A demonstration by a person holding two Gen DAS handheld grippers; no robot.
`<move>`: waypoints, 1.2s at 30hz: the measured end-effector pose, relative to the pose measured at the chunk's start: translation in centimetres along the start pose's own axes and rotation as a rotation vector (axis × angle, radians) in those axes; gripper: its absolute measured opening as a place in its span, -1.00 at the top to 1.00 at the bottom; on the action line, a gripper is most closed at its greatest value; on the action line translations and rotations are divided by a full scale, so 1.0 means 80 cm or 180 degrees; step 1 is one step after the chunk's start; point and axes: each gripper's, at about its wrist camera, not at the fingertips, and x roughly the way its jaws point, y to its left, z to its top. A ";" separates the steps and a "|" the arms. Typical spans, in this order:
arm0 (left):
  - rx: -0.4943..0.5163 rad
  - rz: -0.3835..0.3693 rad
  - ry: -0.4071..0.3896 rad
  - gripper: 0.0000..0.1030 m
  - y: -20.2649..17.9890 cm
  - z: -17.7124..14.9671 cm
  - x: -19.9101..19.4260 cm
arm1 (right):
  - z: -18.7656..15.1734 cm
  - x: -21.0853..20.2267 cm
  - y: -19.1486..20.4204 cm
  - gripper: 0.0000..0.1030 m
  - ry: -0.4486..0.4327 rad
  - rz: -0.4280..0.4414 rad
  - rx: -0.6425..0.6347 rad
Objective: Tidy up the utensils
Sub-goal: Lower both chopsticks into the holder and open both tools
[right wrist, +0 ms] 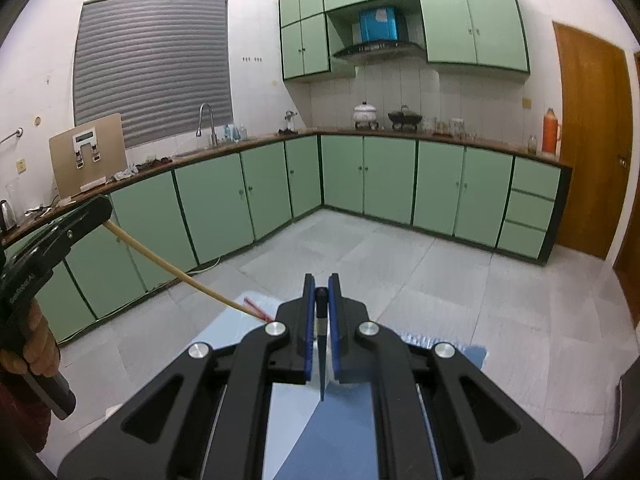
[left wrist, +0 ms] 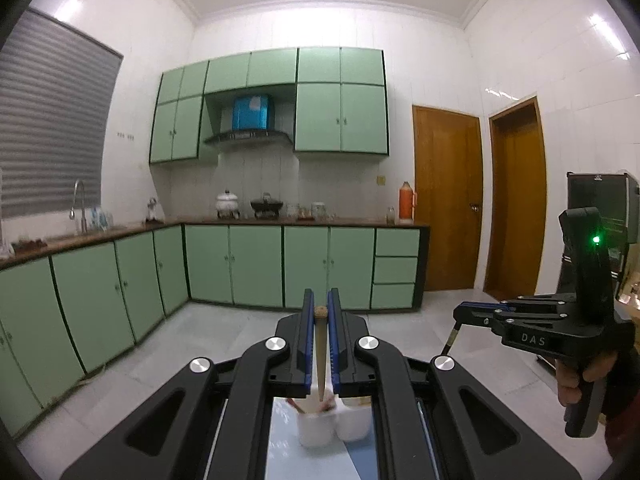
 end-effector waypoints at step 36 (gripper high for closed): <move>-0.0117 -0.0078 0.0802 0.87 0.022 -0.081 0.224 | -0.012 0.189 -0.065 0.80 0.0264 -0.0088 0.0336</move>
